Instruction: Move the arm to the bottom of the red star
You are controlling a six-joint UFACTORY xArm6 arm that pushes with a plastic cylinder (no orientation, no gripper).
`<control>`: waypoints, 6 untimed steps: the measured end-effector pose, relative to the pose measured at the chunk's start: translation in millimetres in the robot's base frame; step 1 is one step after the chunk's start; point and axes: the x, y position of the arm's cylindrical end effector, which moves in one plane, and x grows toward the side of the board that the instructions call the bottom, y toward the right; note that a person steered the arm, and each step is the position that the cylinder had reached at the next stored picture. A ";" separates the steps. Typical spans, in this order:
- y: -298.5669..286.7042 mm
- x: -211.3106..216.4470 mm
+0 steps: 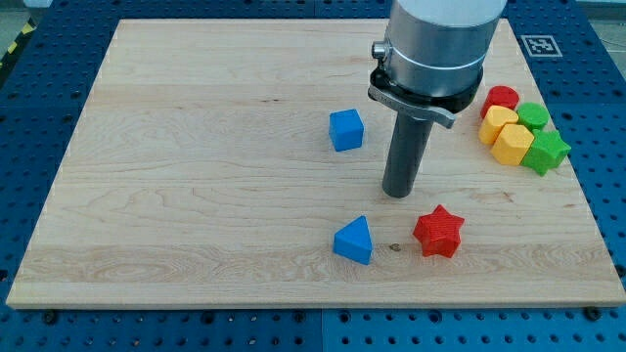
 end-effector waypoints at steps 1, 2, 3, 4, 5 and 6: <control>0.0 1.0; 1.0 10.5; -0.2 6.6; 22.2 -8.6; 51.2 -9.9; 71.4 -10.4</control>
